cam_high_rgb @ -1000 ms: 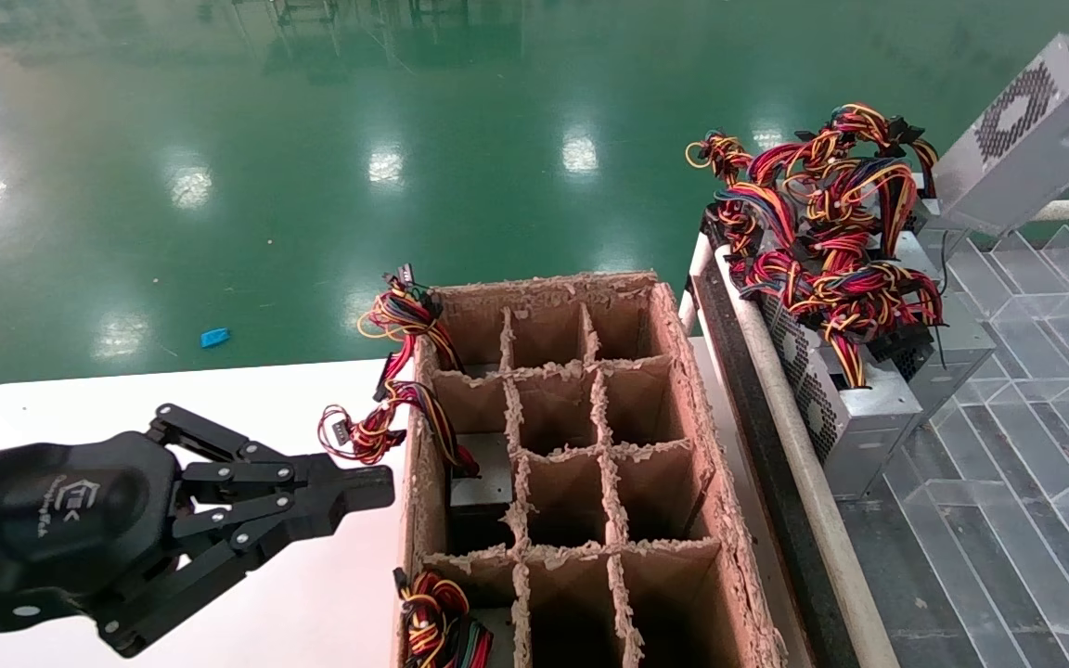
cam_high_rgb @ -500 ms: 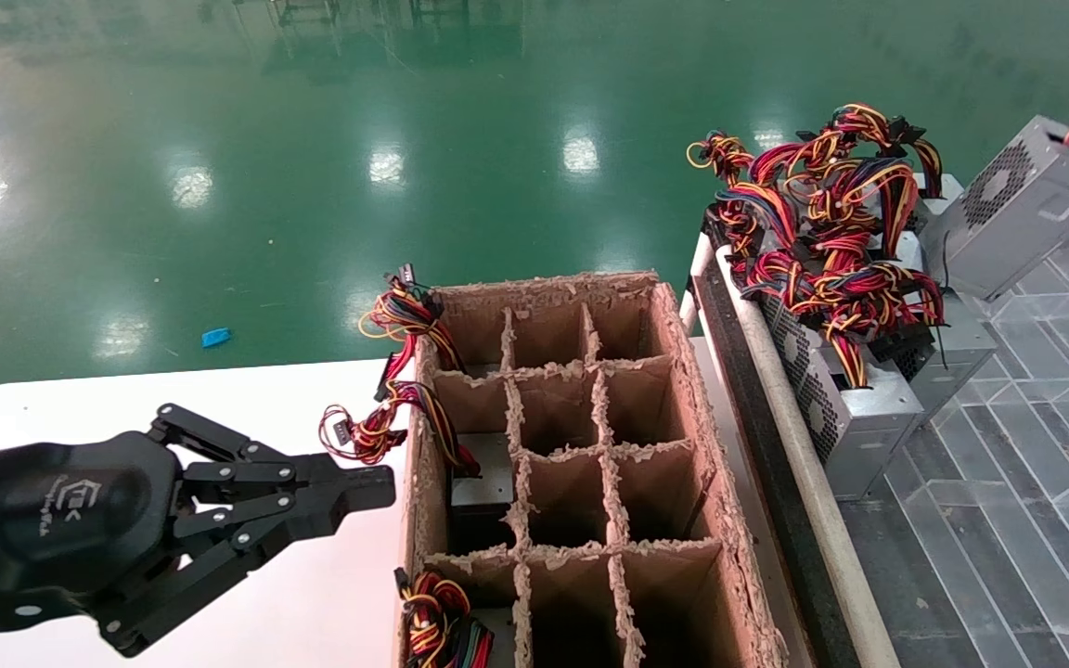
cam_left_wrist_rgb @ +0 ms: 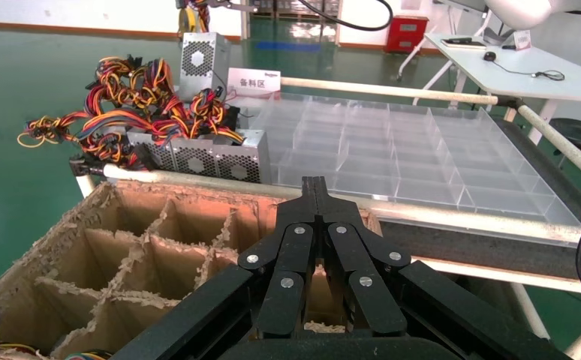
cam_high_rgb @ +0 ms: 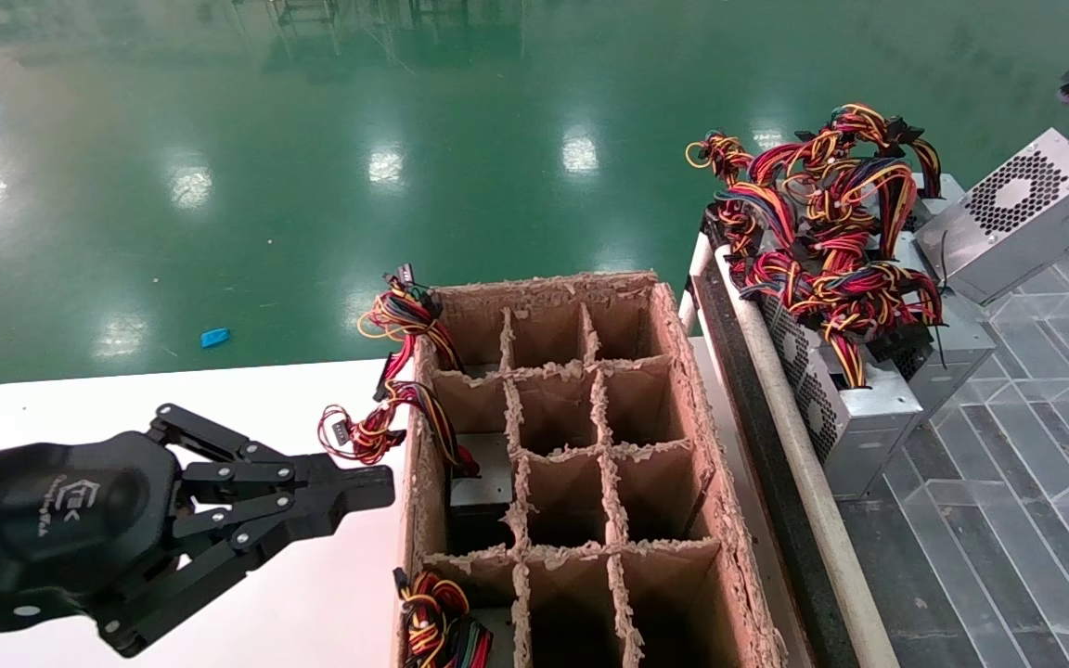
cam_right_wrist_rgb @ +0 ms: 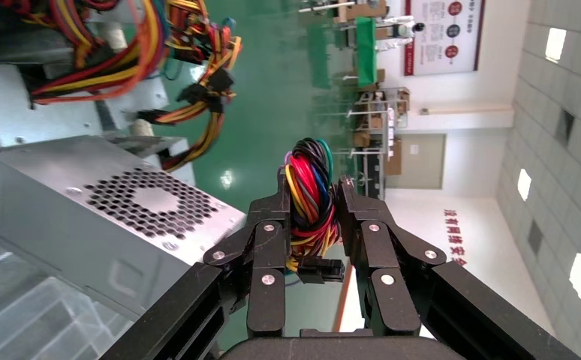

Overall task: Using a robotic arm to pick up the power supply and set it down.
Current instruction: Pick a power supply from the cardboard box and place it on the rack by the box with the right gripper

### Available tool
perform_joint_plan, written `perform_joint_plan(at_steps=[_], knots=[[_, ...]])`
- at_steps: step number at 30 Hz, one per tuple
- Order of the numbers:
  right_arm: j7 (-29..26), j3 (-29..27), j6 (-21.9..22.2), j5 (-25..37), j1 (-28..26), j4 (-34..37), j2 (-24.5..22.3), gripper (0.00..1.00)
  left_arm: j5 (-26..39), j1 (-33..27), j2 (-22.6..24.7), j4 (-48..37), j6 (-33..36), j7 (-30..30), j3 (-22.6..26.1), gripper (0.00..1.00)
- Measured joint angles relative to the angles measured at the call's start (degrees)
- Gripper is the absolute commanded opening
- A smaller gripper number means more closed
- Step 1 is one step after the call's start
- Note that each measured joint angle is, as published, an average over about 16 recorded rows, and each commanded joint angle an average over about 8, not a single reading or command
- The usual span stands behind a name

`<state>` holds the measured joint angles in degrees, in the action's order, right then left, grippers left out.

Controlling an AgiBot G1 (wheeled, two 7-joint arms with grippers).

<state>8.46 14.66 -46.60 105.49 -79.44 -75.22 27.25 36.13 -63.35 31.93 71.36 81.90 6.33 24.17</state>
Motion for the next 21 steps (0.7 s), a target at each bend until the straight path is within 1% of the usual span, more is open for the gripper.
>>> perform_joint_plan(at_steps=[13,21], knots=[[0.38,-0.41,0.84,0.08,0.63,-0.16,-0.64,0.00,0.00,0.00,0.00,0.00,0.00,0.00,0.00,0.00],[0.64,-0.04,1.36,0.26,1.42,1.29,0.14,0.00,0.00,0.00,0.00,0.00,0.00,0.00,0.00,0.00]])
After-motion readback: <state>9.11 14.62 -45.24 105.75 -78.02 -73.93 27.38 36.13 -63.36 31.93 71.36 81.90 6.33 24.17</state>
